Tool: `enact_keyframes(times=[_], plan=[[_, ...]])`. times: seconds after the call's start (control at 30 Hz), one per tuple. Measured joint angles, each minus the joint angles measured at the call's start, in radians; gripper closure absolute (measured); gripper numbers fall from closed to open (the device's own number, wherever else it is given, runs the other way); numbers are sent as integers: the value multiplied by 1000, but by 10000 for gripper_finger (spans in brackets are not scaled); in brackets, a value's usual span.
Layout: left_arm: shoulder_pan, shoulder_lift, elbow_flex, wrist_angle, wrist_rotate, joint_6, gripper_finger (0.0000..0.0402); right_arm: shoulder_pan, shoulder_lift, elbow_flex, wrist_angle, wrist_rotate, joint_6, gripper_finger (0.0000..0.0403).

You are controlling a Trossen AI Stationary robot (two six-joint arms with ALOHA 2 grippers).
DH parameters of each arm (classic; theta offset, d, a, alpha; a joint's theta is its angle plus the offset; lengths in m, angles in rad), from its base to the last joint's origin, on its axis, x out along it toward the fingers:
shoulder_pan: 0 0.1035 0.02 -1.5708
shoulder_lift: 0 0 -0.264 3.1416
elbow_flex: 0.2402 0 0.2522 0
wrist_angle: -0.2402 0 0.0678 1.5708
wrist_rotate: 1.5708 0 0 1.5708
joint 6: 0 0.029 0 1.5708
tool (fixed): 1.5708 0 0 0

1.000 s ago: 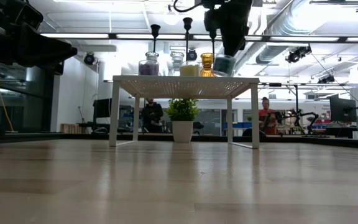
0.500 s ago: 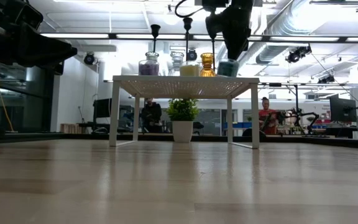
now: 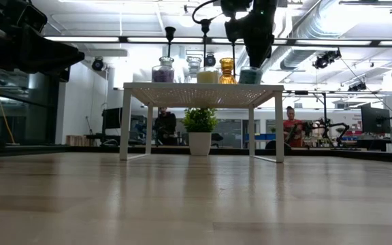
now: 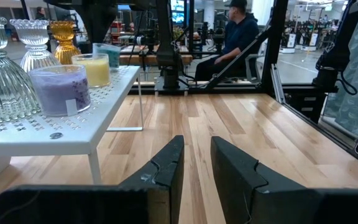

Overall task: Pick & Place candle stick holders
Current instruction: Put the blue scented candle on the shelf aligned with the yellow scented candle

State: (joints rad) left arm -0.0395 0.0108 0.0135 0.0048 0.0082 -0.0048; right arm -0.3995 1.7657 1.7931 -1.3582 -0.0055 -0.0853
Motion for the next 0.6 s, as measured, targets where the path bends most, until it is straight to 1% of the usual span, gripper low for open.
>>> enact_keyframes(times=[0.27, 0.6], plan=[[0, 0, 0, 0, 0, 0, 325, 0, 6, 0, 1, -27, 2, 399], [0, 0, 0, 0, 0, 0, 325, -2, 11, 0, 6, -21, 2, 399]])
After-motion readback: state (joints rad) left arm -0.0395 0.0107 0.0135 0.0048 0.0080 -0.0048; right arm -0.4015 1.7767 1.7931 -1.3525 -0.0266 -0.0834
